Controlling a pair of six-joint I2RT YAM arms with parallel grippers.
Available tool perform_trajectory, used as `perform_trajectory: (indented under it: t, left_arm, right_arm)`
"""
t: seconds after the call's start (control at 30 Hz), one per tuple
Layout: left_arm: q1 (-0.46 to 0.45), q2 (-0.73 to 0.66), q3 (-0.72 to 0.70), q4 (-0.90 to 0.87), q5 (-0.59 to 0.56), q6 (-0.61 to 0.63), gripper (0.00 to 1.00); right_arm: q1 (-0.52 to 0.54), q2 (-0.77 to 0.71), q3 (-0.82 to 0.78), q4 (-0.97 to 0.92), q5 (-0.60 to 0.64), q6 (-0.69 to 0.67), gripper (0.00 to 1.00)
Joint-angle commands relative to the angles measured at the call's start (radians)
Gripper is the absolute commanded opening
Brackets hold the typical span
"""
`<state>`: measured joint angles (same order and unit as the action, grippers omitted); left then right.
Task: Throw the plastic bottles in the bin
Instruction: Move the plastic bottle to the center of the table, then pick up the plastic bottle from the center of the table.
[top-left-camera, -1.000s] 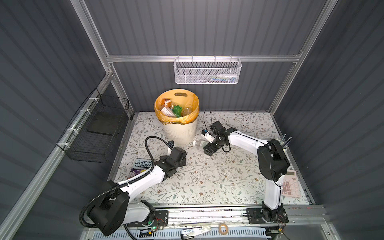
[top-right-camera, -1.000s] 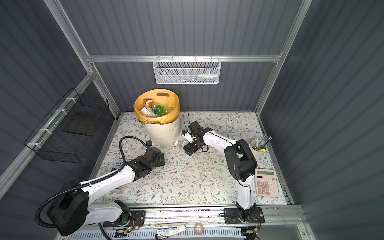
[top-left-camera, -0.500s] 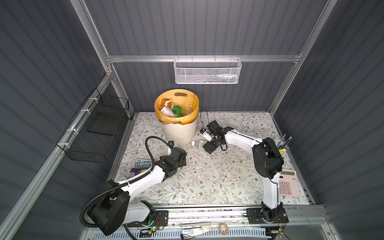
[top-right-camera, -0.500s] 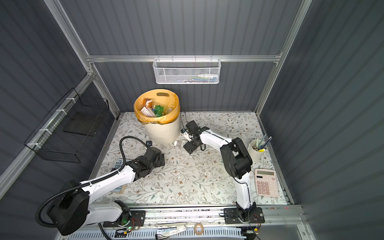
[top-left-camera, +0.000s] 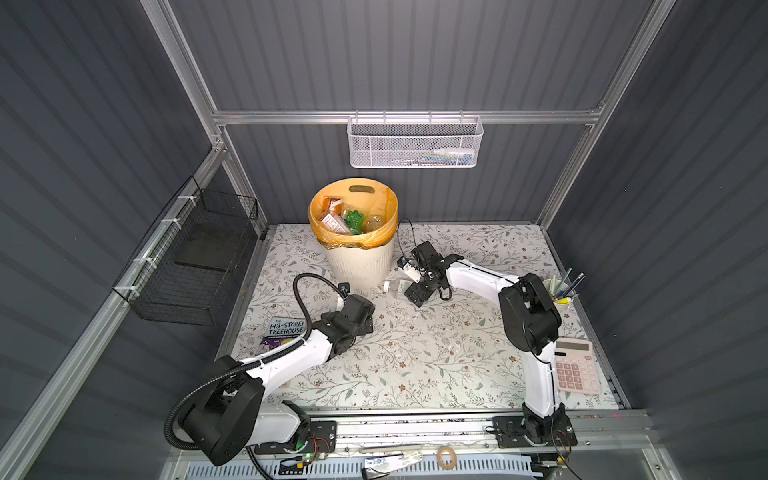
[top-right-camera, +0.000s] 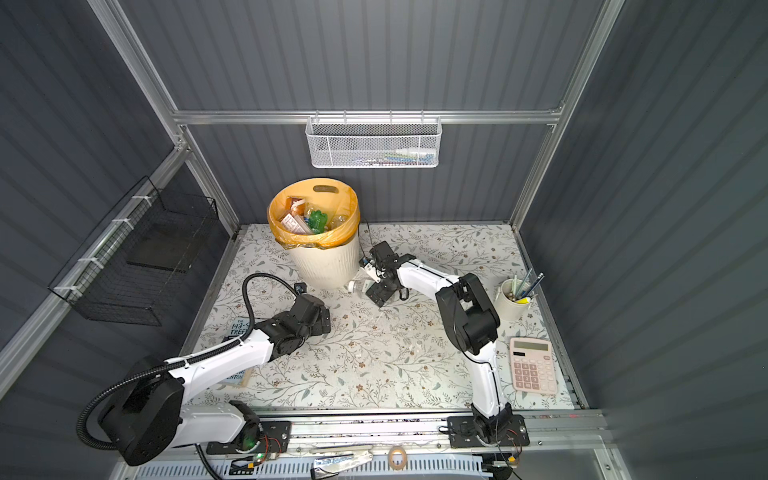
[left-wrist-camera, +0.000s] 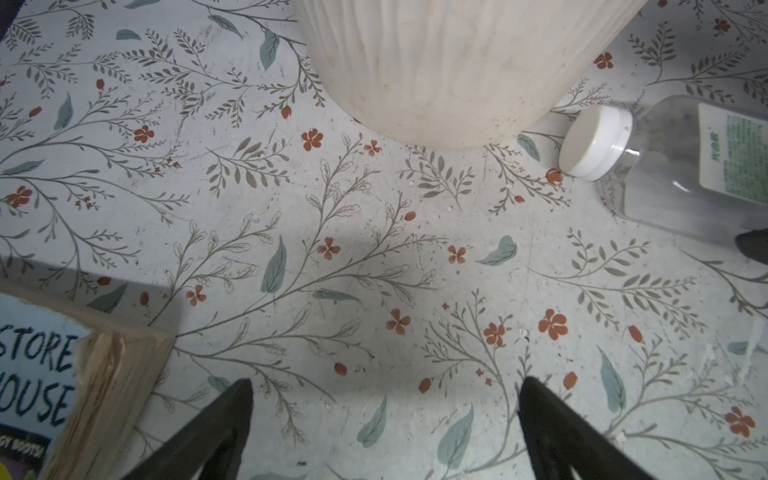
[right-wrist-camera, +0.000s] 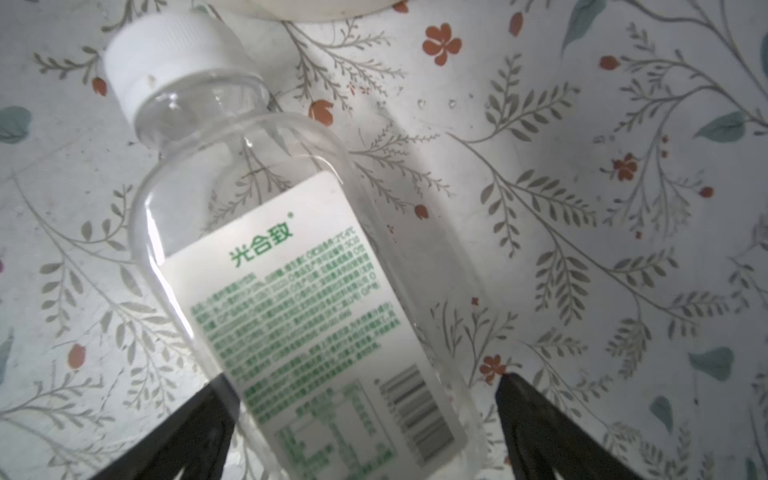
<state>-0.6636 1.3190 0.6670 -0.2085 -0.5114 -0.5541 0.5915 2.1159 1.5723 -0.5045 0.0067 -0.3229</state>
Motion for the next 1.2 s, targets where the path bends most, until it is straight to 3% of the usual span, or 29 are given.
perform_trajectory:
  t: [0.0,0.17,0.5,0.6,0.73,0.97,1.17]
  left_arm:
    - [0.007,0.013,0.033,-0.013,0.01,0.013,1.0]
    - [0.007,0.023,0.044,-0.012,0.015,0.017,1.0]
    - [0.008,0.036,0.047,-0.004,0.031,0.013,1.0]
    - [0.007,0.037,0.043,0.001,0.031,0.013,1.0]
    - [0.007,0.049,0.049,0.003,0.035,0.017,1.0]
    - [0.007,0.056,0.053,-0.001,0.045,0.013,1.0]
    - [0.007,0.036,0.027,0.006,0.04,0.0,1.0]
  right_arm:
    - [-0.001,0.02,0.012,-0.021,-0.046,-0.025,0.92]
    - [0.0,0.0,-0.012,-0.037,-0.052,-0.021,0.72]
    - [-0.001,-0.243,-0.274,-0.045,-0.026,0.191,0.62]
    - [-0.001,-0.313,-0.365,-0.074,0.013,0.272,0.63]
    - [-0.001,-0.341,-0.409,-0.145,0.059,0.353,0.75]
    - [0.002,-0.327,-0.333,-0.261,0.05,0.381,0.93]
    - [0.002,-0.25,-0.219,-0.336,0.083,0.336,0.94]
